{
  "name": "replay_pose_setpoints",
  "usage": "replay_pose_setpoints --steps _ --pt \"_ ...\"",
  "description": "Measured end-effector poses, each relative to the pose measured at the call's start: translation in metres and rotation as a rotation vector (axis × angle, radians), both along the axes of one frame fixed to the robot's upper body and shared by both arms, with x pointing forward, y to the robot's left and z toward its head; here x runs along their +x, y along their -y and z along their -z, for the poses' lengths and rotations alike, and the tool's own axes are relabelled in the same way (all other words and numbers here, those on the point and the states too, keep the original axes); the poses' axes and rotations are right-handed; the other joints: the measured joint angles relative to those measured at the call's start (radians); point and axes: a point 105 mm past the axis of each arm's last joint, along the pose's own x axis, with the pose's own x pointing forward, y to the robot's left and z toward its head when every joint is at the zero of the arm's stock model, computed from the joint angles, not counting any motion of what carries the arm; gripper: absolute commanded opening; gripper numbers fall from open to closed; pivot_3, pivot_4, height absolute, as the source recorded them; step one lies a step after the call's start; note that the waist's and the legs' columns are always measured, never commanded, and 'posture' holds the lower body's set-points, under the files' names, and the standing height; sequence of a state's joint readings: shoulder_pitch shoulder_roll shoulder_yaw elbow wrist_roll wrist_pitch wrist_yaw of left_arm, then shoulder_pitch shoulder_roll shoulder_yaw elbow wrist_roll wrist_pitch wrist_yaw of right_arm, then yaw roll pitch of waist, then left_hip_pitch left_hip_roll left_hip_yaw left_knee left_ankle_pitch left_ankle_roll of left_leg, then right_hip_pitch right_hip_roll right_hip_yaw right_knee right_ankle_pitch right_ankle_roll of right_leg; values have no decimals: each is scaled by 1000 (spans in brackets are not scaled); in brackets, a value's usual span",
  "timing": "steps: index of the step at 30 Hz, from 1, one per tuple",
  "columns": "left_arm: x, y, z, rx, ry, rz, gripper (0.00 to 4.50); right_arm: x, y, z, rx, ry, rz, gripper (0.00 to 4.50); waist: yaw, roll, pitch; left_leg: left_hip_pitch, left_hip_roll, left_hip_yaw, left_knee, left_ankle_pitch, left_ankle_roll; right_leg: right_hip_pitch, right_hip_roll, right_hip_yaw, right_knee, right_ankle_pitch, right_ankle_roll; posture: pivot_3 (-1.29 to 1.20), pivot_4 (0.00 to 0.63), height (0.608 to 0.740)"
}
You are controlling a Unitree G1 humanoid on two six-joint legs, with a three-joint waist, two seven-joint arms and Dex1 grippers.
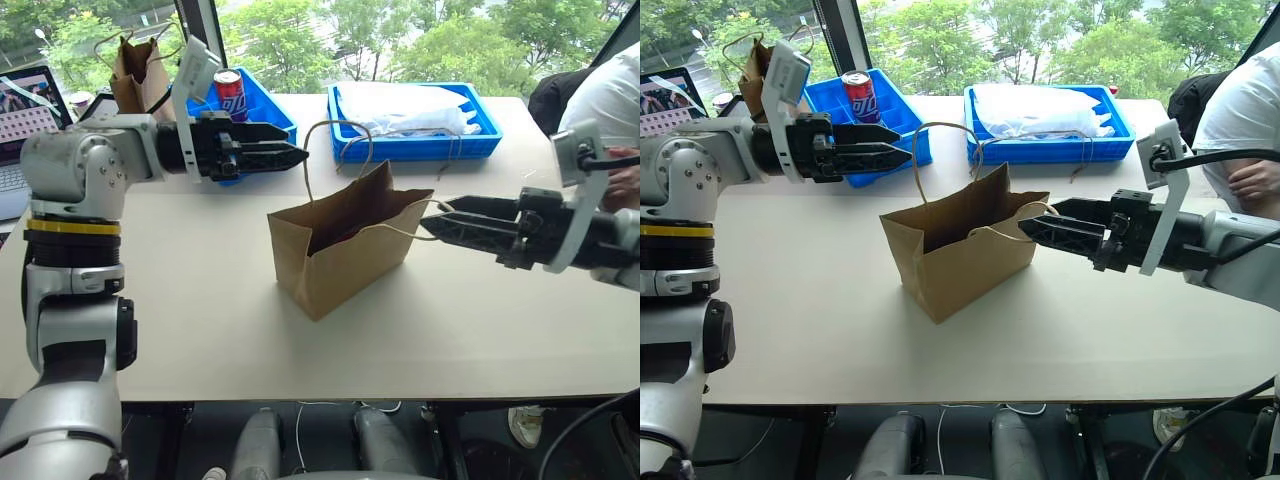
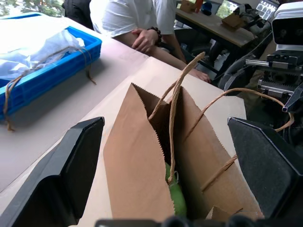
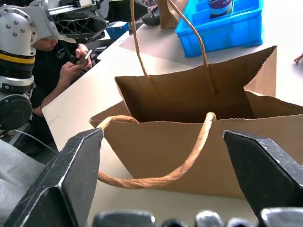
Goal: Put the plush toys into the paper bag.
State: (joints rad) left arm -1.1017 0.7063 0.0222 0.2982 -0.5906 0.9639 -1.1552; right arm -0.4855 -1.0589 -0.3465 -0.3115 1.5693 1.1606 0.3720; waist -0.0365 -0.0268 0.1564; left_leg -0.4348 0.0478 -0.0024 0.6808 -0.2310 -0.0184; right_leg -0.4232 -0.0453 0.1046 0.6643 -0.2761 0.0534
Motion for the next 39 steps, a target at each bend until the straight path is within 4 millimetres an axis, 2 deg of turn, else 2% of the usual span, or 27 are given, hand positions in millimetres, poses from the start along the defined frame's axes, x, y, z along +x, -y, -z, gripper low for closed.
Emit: replay_pose_setpoints --steps 4,7,9,11,15,16,18,20,23,25,31,36,39 --pt "3 -17 -2 3 28 -28 4500 -1 26 -1 -64 10 74 4485 10 0 0 -1 0 0 0 0 0 0 0 0 -1 0 0 0 150 715" --pt "5 -38 -5 40 124 -65 4500 -6 44 -6 -78 37 109 4485 14 0 0 0 0 1 0 0 0 -1 0 0 -1 0 0 0 150 715" --pt "4 -51 -1 59 161 -80 4500 -10 46 -9 -82 61 96 4485 12 0 0 2 1 1 0 0 0 0 0 0 0 0 0 0 150 715" --pt "-4 -63 12 75 143 -49 4500 -20 41 -5 -97 64 52 4485 12 0 0 2 1 1 -1 0 0 1 0 0 1 0 0 0 150 715" --pt "-28 -82 57 86 48 14 4500 -32 31 26 -164 -6 1 3349 13 0 0 3 1 2 0 0 0 2 0 0 1 0 0 0 150 715" --pt "-32 -81 67 89 30 34 4500 -33 26 34 -190 -17 -14 3093 14 0 0 3 2 1 0 0 0 2 0 0 0 0 0 0 150 715" --pt "-39 -74 81 89 9 71 4500 -35 9 52 -256 -14 -67 2265 19 0 0 2 2 1 2 0 0 1 0 0 1 0 0 0 150 715" --pt "-43 -70 82 96 20 84 4500 -33 -4 60 -284 11 -97 1650 23 -1 0 1 1 1 2 0 0 2 0 0 0 0 0 0 150 715" --pt "-48 -50 80 49 64 127 4500 -19 -31 70 -261 86 -111 601 22 -1 0 1 1 1 3 0 0 2 0 0 1 0 0 0 150 715" --pt "-49 -38 84 25 55 143 4500 -12 -45 78 -254 105 -111 51 22 -1 0 0 1 1 3 0 0 1 1 0 1 0 0 0 150 715" --pt "-49 -21 99 25 -16 157 4500 11 -77 77 -243 196 -88 51 18 -1 0 1 1 0 3 0 0 0 1 0 2 0 0 0 150 715" --pt "-50 -10 100 12 -11 180 4500 19 -93 69 -216 242 -80 51 19 -1 0 1 1 0 3 0 0 1 1 0 2 0 0 0 150 715" --pt "-51 -6 99 11 -3 182 4500 23 -98 73 -206 235 -62 51 20 -1 0 1 1 0 3 0 0 1 1 0 2 0 0 0 150 715"
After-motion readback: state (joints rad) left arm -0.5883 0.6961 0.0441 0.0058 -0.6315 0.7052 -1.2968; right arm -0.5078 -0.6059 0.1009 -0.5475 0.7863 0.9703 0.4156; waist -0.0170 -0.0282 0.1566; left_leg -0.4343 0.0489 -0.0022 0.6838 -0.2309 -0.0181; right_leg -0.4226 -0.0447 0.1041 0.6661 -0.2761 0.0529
